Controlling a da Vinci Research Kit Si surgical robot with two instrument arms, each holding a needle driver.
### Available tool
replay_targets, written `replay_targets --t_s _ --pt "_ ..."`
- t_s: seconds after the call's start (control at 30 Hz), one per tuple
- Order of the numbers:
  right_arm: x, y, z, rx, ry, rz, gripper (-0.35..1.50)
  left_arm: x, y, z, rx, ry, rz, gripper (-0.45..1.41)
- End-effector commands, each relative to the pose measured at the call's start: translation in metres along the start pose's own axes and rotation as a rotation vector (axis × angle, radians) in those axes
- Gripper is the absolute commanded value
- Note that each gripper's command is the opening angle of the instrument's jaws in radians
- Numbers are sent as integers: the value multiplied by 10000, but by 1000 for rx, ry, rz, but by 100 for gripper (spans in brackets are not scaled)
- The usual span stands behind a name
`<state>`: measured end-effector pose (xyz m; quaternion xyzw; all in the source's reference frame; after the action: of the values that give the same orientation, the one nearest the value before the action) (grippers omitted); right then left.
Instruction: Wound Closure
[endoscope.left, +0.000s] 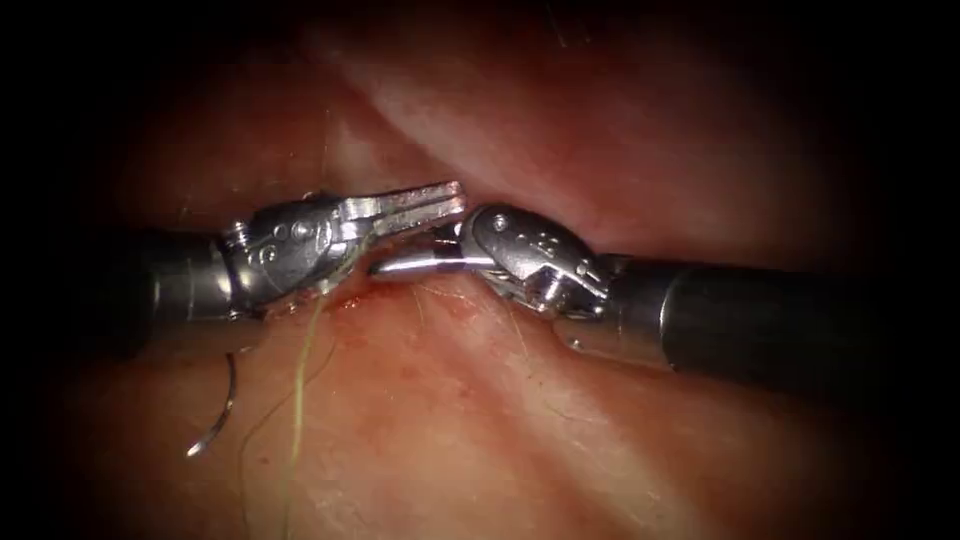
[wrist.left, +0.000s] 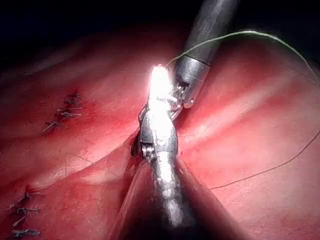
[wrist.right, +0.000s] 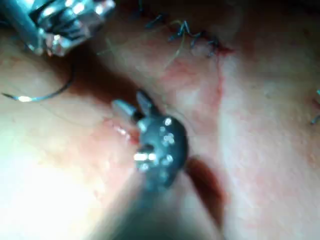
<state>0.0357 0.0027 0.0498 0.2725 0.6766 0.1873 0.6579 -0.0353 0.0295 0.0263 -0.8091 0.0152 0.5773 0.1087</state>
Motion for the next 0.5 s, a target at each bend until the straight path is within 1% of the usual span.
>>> replay_targets --t_s 0.03,0.2,0.27,0.3,0.37,0.43,0.5 --pt "4 10 6 -13 24 0 7 -10 4 5 -6 3 5 -45" --pt "18 16 -7 -19 85 12 7 -24 20 4 -18 -1 27 -45" --pt "26 17 -14 -16 111 18 7 -33 26 3 -22 -4 24 -45" --pt "35 19 -23 -12 140 25 7 -43 32 3 -26 -7 21 -45" --pt "41 22 -31 -9 166 30 7 -55 38 2 -39 -16 18 -45" --pt "43 23 -34 -2 175 31 7 -60 39 1 -38 -17 10 -45" --pt "44 24 -42 29 213 30 7 -76 39 -1 -37 -25 2 -45"
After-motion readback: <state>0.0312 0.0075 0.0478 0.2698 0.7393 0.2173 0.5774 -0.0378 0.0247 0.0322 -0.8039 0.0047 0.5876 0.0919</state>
